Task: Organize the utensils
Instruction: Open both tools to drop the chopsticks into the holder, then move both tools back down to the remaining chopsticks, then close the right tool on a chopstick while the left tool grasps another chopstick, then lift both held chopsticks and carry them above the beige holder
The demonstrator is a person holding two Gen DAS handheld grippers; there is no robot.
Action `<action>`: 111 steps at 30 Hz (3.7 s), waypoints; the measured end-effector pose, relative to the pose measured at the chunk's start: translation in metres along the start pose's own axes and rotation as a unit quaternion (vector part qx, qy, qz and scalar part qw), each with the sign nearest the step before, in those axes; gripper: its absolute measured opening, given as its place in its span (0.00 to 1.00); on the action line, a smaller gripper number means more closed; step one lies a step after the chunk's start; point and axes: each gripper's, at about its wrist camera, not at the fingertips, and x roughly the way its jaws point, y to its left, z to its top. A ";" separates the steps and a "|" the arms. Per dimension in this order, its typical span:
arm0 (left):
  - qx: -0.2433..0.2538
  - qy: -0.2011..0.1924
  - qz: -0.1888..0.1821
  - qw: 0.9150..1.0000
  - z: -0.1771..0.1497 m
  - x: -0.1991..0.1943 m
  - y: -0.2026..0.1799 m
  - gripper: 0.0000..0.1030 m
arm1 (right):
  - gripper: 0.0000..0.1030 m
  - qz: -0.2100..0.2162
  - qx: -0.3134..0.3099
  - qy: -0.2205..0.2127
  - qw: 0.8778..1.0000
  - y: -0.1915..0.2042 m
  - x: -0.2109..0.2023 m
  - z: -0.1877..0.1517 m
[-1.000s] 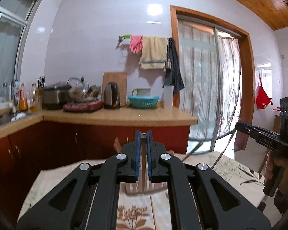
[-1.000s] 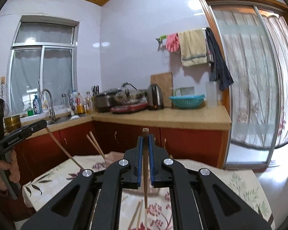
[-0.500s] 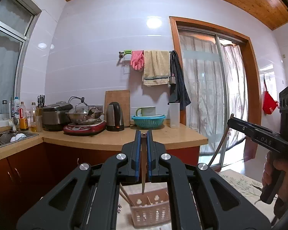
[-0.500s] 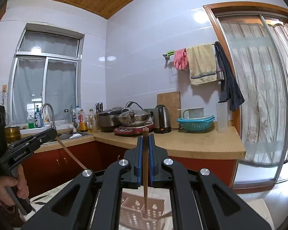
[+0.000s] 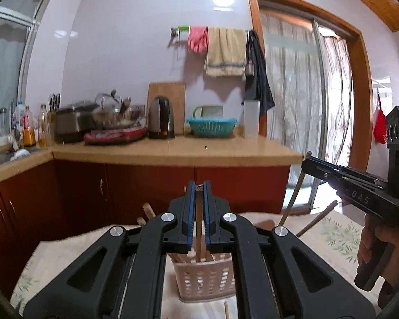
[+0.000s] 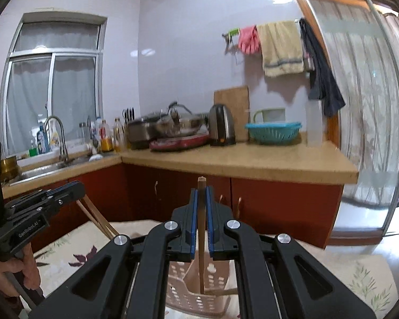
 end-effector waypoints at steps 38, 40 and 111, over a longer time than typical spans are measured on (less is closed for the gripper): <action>-0.035 0.135 0.058 0.988 -0.163 -0.116 -0.017 0.53 | 0.40 -0.050 0.003 0.107 0.993 0.008 -0.141 -0.185; -0.045 0.144 0.057 0.987 -0.174 -0.119 -0.017 0.53 | 0.39 -0.048 0.004 0.119 0.992 0.009 -0.142 -0.196; -0.017 0.069 0.038 0.997 -0.147 -0.161 -0.041 0.05 | 0.07 -0.061 -0.012 0.046 0.997 0.020 -0.189 -0.136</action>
